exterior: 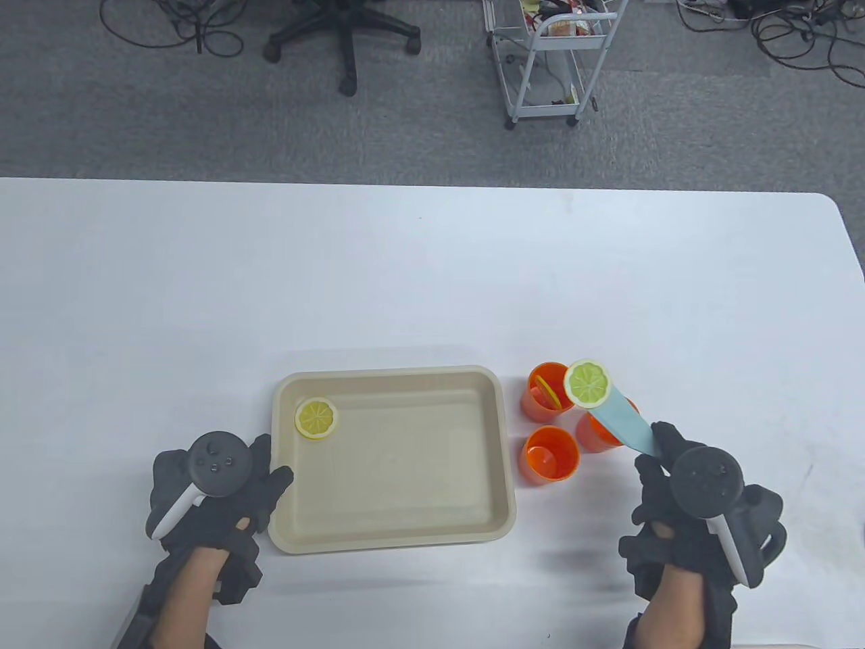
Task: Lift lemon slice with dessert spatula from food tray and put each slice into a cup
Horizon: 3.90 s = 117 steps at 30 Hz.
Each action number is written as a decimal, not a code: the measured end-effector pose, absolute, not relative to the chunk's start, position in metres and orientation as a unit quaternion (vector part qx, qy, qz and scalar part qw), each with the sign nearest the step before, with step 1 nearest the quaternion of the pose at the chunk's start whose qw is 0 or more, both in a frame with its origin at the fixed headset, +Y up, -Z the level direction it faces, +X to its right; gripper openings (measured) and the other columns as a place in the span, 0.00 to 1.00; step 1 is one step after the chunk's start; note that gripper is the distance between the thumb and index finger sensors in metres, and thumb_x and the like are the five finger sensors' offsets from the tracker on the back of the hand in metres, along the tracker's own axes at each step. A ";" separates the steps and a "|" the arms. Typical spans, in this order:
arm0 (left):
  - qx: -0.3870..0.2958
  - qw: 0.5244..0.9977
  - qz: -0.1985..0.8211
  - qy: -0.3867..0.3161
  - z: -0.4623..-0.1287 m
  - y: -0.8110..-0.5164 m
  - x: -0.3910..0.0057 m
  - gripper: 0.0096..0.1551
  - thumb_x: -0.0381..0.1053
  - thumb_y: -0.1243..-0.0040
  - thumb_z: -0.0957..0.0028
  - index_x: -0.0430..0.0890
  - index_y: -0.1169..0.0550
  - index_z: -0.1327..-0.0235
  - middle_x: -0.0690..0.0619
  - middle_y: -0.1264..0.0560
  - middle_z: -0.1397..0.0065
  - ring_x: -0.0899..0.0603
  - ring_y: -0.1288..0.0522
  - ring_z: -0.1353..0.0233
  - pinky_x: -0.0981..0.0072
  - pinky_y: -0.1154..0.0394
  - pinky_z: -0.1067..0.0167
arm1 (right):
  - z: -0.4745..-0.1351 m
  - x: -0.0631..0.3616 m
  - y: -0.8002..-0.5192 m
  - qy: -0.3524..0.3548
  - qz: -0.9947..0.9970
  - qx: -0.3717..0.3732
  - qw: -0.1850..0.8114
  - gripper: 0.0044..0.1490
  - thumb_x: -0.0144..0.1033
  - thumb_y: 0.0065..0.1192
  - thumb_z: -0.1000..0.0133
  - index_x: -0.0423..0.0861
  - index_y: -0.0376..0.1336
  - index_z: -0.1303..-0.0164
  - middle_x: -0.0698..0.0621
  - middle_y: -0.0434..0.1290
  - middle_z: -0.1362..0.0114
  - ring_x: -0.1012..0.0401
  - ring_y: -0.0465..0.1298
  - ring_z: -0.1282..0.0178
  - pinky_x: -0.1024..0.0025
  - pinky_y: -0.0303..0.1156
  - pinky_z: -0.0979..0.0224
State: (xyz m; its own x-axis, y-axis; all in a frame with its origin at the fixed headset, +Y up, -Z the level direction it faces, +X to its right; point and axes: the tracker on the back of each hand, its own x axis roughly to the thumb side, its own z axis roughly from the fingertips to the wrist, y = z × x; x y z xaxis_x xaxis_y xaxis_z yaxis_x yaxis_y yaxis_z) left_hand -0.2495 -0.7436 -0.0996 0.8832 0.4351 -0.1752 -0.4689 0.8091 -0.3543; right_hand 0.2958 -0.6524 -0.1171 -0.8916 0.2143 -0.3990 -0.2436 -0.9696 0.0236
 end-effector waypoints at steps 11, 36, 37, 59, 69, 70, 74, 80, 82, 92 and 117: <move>-0.197 0.950 0.239 0.044 -0.099 -0.744 -0.250 0.43 0.58 0.38 0.37 0.35 0.37 0.19 0.53 0.16 0.45 0.56 0.12 0.57 0.65 0.12 0.58 | -0.116 0.320 -0.665 0.097 0.940 -0.305 0.117 0.37 0.42 0.76 0.46 0.54 0.65 0.24 0.49 0.73 0.29 0.51 0.76 0.31 0.38 0.58 0.19; -0.197 0.950 0.238 0.044 -0.099 -0.744 -0.250 0.43 0.59 0.38 0.37 0.35 0.37 0.19 0.53 0.16 0.46 0.57 0.12 0.57 0.65 0.12 0.58 | -0.114 0.333 -0.671 0.088 0.915 -0.368 0.140 0.34 0.38 0.78 0.46 0.51 0.67 0.28 0.48 0.72 0.30 0.51 0.76 0.32 0.39 0.60 0.20; -0.197 0.950 0.238 0.044 -0.099 -0.744 -0.250 0.43 0.59 0.38 0.37 0.35 0.37 0.19 0.53 0.16 0.46 0.56 0.12 0.57 0.65 0.12 0.59 | -0.113 0.333 -0.671 0.086 0.914 -0.372 0.140 0.34 0.38 0.78 0.45 0.51 0.67 0.28 0.48 0.72 0.30 0.51 0.76 0.32 0.39 0.60 0.20; -0.200 0.949 0.241 0.044 -0.099 -0.745 -0.250 0.43 0.59 0.38 0.36 0.35 0.37 0.19 0.53 0.16 0.46 0.56 0.12 0.57 0.65 0.12 0.59 | -0.117 0.244 -0.650 0.002 0.971 -0.150 0.188 0.39 0.45 0.70 0.41 0.48 0.60 0.20 0.47 0.75 0.31 0.54 0.80 0.39 0.43 0.65 0.23; -0.201 0.948 0.243 0.043 -0.100 -0.745 -0.250 0.43 0.59 0.38 0.37 0.35 0.37 0.19 0.53 0.16 0.46 0.56 0.12 0.57 0.65 0.12 0.59 | -0.113 0.168 -0.656 -0.002 0.986 0.006 0.164 0.39 0.46 0.71 0.42 0.47 0.61 0.22 0.50 0.76 0.32 0.55 0.81 0.41 0.44 0.67 0.24; -0.201 0.948 0.243 0.043 -0.100 -0.745 -0.250 0.43 0.59 0.38 0.37 0.35 0.37 0.19 0.53 0.16 0.46 0.56 0.12 0.57 0.65 0.12 0.59 | -0.113 0.159 -0.659 0.000 0.988 0.019 0.155 0.38 0.46 0.71 0.42 0.47 0.61 0.22 0.50 0.76 0.32 0.55 0.81 0.41 0.45 0.67 0.24; -0.201 0.948 0.242 0.043 -0.100 -0.744 -0.250 0.43 0.59 0.38 0.37 0.35 0.37 0.19 0.53 0.16 0.46 0.56 0.12 0.57 0.65 0.12 0.59 | -0.110 0.133 -0.667 0.003 0.990 0.058 0.125 0.38 0.46 0.70 0.42 0.48 0.61 0.22 0.50 0.76 0.32 0.56 0.81 0.41 0.45 0.68 0.24; -0.202 0.948 0.242 0.042 -0.100 -0.744 -0.250 0.43 0.58 0.38 0.36 0.35 0.37 0.19 0.53 0.16 0.46 0.56 0.12 0.58 0.65 0.12 0.59 | -0.111 0.109 -0.681 0.035 0.988 0.089 0.123 0.38 0.47 0.70 0.42 0.48 0.61 0.22 0.50 0.76 0.32 0.56 0.81 0.42 0.47 0.69 0.26; -0.201 0.948 0.242 0.042 -0.100 -0.744 -0.250 0.43 0.58 0.38 0.36 0.35 0.37 0.19 0.53 0.16 0.46 0.56 0.12 0.57 0.65 0.12 0.59 | -0.113 0.101 -0.689 0.055 0.987 0.096 0.118 0.38 0.47 0.70 0.42 0.47 0.61 0.22 0.50 0.76 0.32 0.56 0.81 0.42 0.48 0.70 0.27; -0.201 0.948 0.242 0.042 -0.100 -0.744 -0.250 0.43 0.59 0.38 0.37 0.35 0.37 0.19 0.53 0.16 0.46 0.56 0.12 0.58 0.65 0.12 0.59 | -0.120 0.070 -0.718 0.112 0.989 0.098 0.018 0.38 0.47 0.71 0.42 0.48 0.62 0.22 0.50 0.76 0.32 0.57 0.82 0.43 0.49 0.72 0.29; -0.201 0.949 0.237 0.040 -0.100 -0.745 -0.250 0.43 0.58 0.38 0.37 0.34 0.37 0.19 0.53 0.16 0.46 0.56 0.12 0.58 0.65 0.12 0.59 | -0.132 0.007 -0.729 0.154 0.981 0.100 -0.055 0.38 0.48 0.72 0.43 0.47 0.63 0.23 0.51 0.78 0.35 0.59 0.84 0.46 0.51 0.74 0.32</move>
